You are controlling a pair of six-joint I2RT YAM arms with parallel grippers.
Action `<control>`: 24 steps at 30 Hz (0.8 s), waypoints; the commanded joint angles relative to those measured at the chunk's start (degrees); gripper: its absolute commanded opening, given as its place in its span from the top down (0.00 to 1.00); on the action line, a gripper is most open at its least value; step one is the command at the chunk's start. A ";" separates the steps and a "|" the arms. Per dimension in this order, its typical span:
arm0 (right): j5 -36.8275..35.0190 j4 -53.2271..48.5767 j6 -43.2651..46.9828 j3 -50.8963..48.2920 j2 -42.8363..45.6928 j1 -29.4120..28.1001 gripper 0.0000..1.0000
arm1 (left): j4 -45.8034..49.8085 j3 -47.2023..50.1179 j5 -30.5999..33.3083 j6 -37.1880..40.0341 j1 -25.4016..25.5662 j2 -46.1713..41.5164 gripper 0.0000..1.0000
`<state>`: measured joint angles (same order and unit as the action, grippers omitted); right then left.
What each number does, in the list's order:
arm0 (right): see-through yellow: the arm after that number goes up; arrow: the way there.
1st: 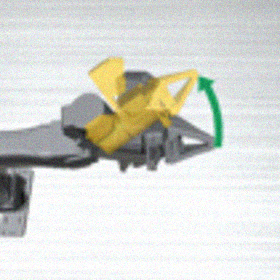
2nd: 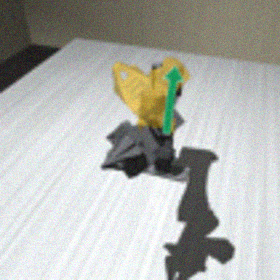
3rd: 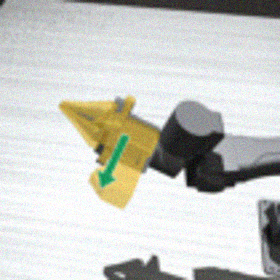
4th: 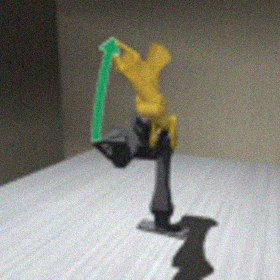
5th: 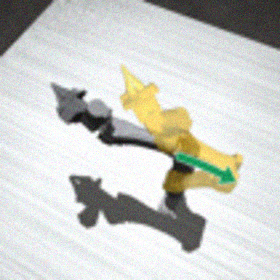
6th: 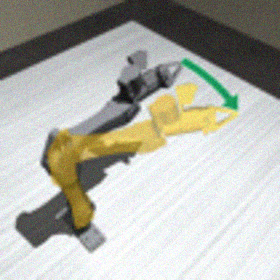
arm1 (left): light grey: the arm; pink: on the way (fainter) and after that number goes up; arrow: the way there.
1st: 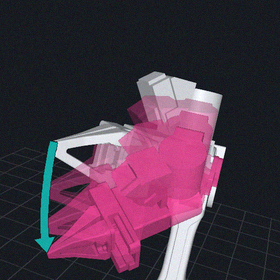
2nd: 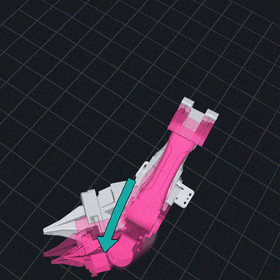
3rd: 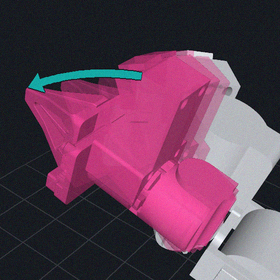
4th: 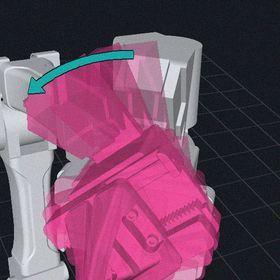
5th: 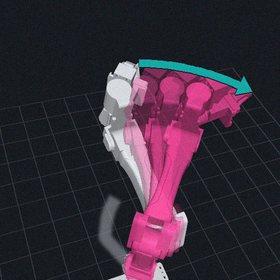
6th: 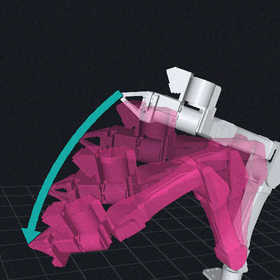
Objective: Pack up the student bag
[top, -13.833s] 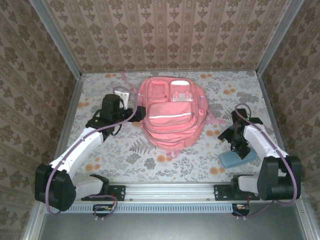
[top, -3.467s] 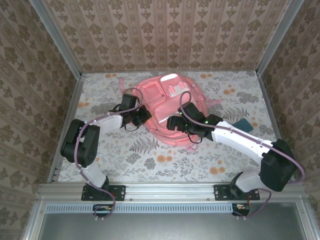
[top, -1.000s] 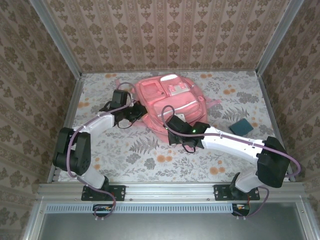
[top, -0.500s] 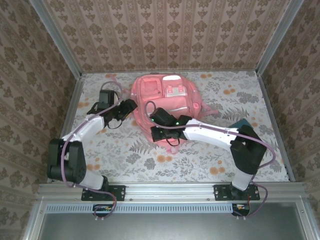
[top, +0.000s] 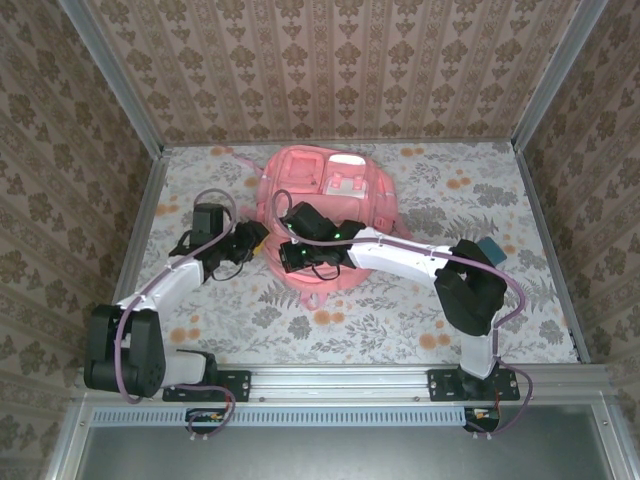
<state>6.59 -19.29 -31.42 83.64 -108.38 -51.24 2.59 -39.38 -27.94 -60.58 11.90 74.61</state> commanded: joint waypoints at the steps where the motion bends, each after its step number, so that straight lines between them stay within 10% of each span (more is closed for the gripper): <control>1: 1.67 3.23 0.31 1.09 0.51 0.06 1.00 | -4.77 0.62 -1.74 -3.26 0.01 -0.42 0.65; 24: -0.52 2.97 -0.73 -0.58 2.34 0.00 1.00 | -2.49 0.98 3.12 -5.00 1.62 2.64 0.64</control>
<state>6.68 -19.07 -31.68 83.13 -108.38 -51.24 -1.80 -38.74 -26.55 -65.43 13.10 77.30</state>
